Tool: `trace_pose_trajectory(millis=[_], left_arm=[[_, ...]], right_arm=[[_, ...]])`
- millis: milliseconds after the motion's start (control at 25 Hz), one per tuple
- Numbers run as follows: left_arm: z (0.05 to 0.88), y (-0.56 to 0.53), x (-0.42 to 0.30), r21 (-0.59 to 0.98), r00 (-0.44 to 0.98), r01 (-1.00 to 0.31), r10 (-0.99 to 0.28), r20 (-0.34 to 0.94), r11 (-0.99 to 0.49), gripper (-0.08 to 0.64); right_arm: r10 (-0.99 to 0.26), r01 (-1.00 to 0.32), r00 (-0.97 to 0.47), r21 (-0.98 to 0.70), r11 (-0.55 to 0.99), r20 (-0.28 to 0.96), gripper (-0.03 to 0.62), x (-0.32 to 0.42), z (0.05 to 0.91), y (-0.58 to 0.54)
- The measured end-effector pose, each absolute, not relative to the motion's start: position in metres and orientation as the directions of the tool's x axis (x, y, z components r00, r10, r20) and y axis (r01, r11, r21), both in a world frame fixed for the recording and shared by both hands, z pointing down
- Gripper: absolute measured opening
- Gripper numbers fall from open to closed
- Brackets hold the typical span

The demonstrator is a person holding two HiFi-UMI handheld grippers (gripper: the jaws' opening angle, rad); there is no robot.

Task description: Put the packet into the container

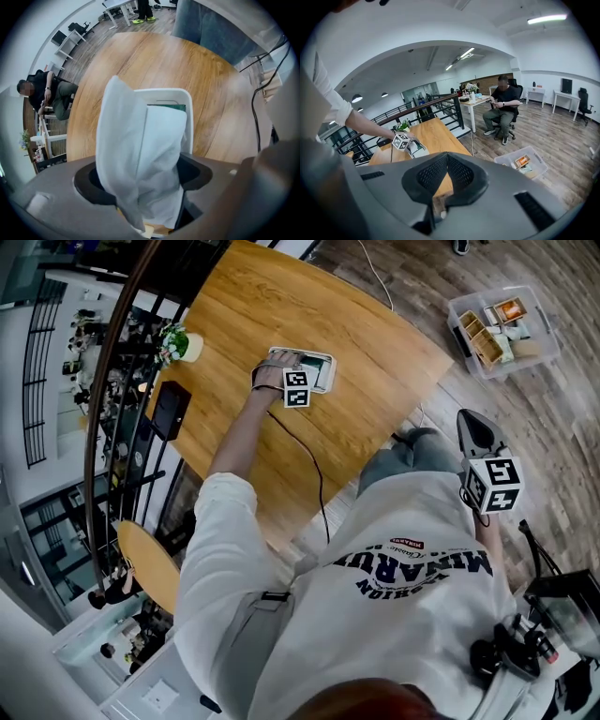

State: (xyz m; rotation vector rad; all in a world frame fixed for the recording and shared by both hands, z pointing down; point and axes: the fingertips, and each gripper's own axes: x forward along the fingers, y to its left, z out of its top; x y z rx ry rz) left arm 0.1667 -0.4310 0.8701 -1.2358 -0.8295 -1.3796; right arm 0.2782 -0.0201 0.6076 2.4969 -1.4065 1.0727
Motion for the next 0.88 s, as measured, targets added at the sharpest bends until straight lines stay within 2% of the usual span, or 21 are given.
trace_pose_trajectory(millis=[280,560,640,720,880], left_arm=[[0.825,-0.442,0.177,-0.357,0.263,0.903,-0.348,0.900,-0.239,0.401],[0.745,-0.443,0.168,-0.582,0.443,0.687,-0.384,0.810,-0.436,0.405],[0.717,-0.446,0.159,-0.637,0.495,0.559,-0.403,0.770,-0.531,0.405],[0.681,-0.446,0.146,-0.660,0.545,0.372,-0.422,0.725,-0.653,0.405],[0.599,-0.426,0.107,-0.578,0.664,-0.032,-0.449,0.597,-0.816,0.405]], right_arm=[[-0.749,-0.806,0.299,-0.264,-0.530,0.591,0.008,0.279,0.607,-0.036],[-0.803,-0.860,0.244,-0.261,-0.438,0.543,0.008,0.274,0.596,-0.067],[-0.822,-0.882,0.224,-0.249,-0.399,0.523,0.008,0.277,0.591,-0.081],[-0.844,-0.907,0.195,-0.235,-0.349,0.499,0.008,0.281,0.585,-0.097],[-0.875,-0.945,0.117,-0.219,-0.244,0.469,0.009,0.269,0.567,-0.126]])
